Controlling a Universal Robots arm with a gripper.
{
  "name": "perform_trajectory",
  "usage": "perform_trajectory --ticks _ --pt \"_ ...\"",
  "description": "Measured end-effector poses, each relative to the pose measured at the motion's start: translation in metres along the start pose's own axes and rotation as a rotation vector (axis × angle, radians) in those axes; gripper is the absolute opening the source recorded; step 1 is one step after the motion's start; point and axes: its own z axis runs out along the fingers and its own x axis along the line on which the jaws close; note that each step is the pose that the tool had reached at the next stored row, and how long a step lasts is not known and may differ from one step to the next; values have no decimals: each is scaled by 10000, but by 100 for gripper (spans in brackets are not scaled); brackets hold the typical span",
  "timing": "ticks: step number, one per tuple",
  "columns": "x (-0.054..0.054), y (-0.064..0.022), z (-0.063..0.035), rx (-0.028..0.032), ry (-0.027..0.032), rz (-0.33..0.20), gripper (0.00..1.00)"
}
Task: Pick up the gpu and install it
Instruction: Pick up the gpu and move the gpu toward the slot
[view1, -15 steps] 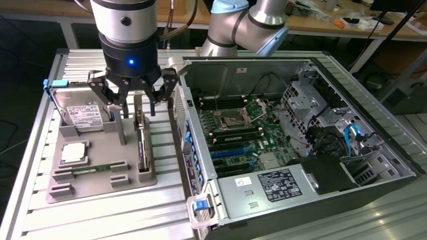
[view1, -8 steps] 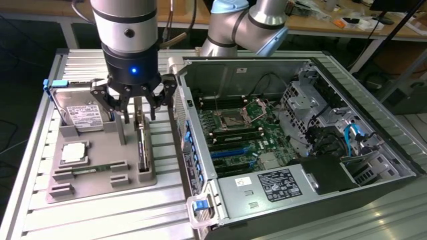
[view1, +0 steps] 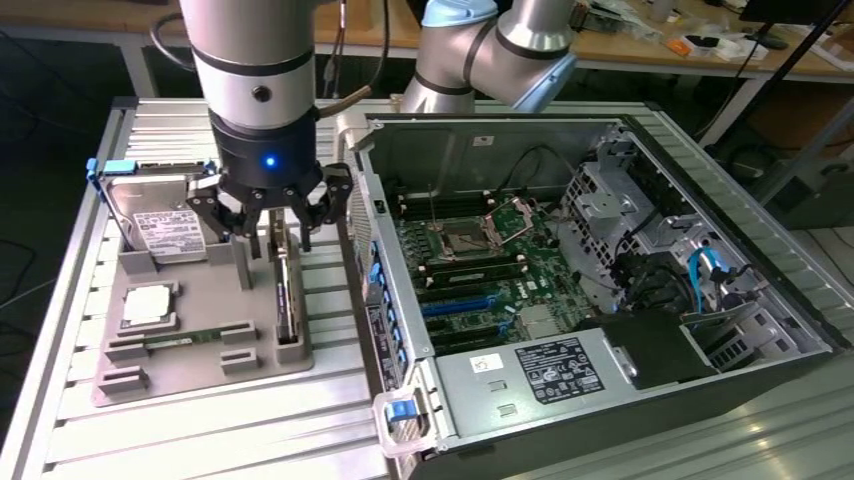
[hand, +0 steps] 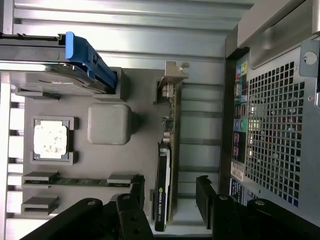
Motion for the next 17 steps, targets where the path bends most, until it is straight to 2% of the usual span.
perform_trajectory --ticks 8,11,15,17 --pt "8 -10 198 -9 0 -4 54" --pt "77 -10 268 -20 -2 -4 54" --pt "88 -41 487 -20 -1 -3 54" --pt "89 -44 549 -34 0 -3 54"
